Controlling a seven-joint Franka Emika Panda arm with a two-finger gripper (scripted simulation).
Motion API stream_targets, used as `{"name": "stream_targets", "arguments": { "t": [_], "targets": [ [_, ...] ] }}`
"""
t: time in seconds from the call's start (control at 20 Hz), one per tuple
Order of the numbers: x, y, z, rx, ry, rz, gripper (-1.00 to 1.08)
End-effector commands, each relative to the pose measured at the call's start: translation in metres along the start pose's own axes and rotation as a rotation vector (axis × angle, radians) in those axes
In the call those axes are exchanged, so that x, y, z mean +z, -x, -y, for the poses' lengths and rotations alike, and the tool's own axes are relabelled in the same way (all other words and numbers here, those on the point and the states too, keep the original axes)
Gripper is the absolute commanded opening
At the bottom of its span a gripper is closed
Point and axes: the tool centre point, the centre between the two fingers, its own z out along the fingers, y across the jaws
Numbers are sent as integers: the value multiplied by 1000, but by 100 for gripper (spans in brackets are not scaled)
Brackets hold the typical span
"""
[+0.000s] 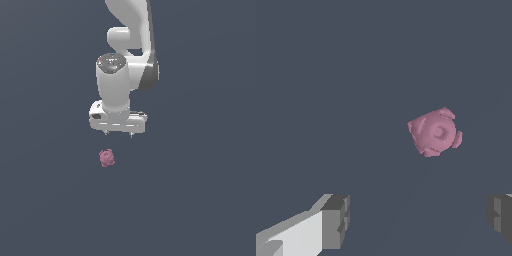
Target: Pick up the object and move it to a goal position.
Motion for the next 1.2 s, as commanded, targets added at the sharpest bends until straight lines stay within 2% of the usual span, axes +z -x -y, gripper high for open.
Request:
{"name": "stream_targets", "arguments": {
  "t": [0.0,1.15],
  "targets": [
    [3,-2,-2,-14,1,1,100],
    [81,-38,-54,-360,7,12,100]
  ]
}}
